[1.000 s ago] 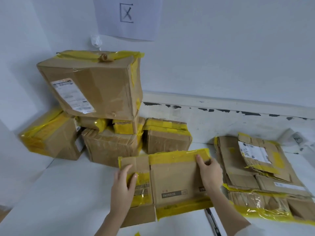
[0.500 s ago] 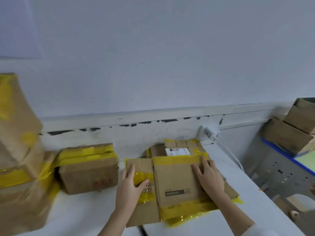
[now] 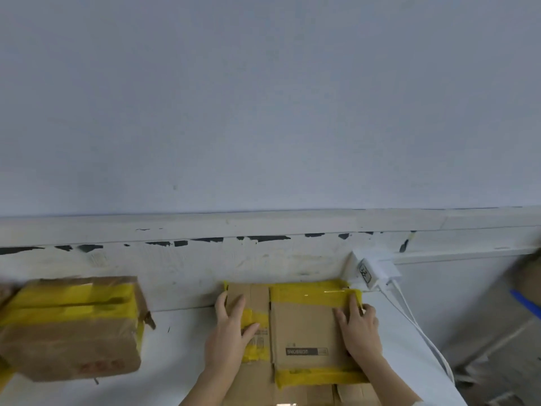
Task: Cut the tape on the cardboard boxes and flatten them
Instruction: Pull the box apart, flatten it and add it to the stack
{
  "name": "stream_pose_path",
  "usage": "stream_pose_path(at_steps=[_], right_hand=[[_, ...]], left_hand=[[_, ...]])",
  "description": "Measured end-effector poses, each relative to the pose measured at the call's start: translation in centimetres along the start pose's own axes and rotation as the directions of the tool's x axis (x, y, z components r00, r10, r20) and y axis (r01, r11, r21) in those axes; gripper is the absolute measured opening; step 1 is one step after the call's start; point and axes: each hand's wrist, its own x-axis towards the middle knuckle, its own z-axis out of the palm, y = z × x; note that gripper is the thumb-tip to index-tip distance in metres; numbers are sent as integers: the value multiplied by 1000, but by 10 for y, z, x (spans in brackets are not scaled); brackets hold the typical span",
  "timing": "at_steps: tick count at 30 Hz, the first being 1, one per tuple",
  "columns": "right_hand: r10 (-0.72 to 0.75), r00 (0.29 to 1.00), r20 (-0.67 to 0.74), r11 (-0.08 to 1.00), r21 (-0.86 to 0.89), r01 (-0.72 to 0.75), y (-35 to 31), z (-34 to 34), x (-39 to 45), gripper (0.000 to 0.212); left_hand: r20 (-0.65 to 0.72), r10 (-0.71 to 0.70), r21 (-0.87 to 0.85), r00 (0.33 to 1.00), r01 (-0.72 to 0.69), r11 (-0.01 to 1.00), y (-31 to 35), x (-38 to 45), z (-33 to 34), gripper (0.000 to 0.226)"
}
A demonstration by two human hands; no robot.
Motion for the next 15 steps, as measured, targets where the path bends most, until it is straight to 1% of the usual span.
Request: stream_pose_path(at_steps=[2,4,6,8,10,12,14,15], right_hand=[[-16,1000,-21,997,-80,15,-3,4,6,59],[-17,999,-36,983,-185,10,-11,9,6,59],[-42,999,-29,966,-255,33,-18,16,4,62],[-138,990,31,940,-310,141,-19,24,-1,66],[-232,965,125,902,-343,262,-13,33,-5,72],[-260,952,162,875,-378,303,-7,38,-5,79],[-243,956,164,868,-404,290,-3,43,-5,90],[-231,959,165,867,-413,280,-2,45,-5,91]], left_hand=[[-17,13,167,1000,-10,986,6,1,10,56],[18,28,276,999,-32,961,12,0,20,51],[97,28,257,995,-52,965,18,-2,32,54],[168,-37,222,985,-1,975,22,-2,44,67],[200,-81,221,976,35,975,22,-1,58,79],[195,-49,241,980,1,970,23,-2,65,79],[115,26,286,993,-58,956,26,-6,60,73],[90,44,296,995,-69,953,27,-7,59,68]])
